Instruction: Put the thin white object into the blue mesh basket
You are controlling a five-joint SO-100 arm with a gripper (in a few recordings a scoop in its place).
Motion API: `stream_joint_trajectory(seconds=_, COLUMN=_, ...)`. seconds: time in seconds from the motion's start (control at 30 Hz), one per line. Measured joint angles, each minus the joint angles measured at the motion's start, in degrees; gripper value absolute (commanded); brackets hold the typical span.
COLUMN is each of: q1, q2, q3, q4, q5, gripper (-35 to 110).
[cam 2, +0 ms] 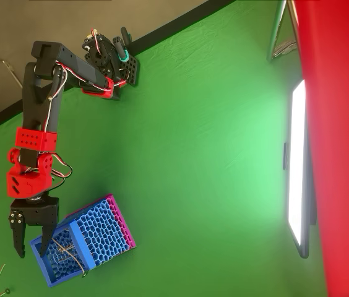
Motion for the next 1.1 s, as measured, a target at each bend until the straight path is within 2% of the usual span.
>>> stream_joint_trajectory(seconds=0.27, q1=-3.96, q2=9.93, q3=8.17, q4=-3.43, q5=-11.69, gripper=20)
stream_joint_trajectory(seconds=0.73, q1=-20.92, q2=33.75, q3=29.27, q4=-3.87, q5=-44.12, gripper=19)
stream_joint_trajectory(seconds=0.87, q1=-25.75, q2=41.92, q3=36.04, q4=-0.7, q5=-52.29, gripper=18)
stream_joint_trajectory(seconds=1.1, q1=-28.74, q2=56.25, q3=49.04, q4=4.92, q5=-59.68, gripper=17)
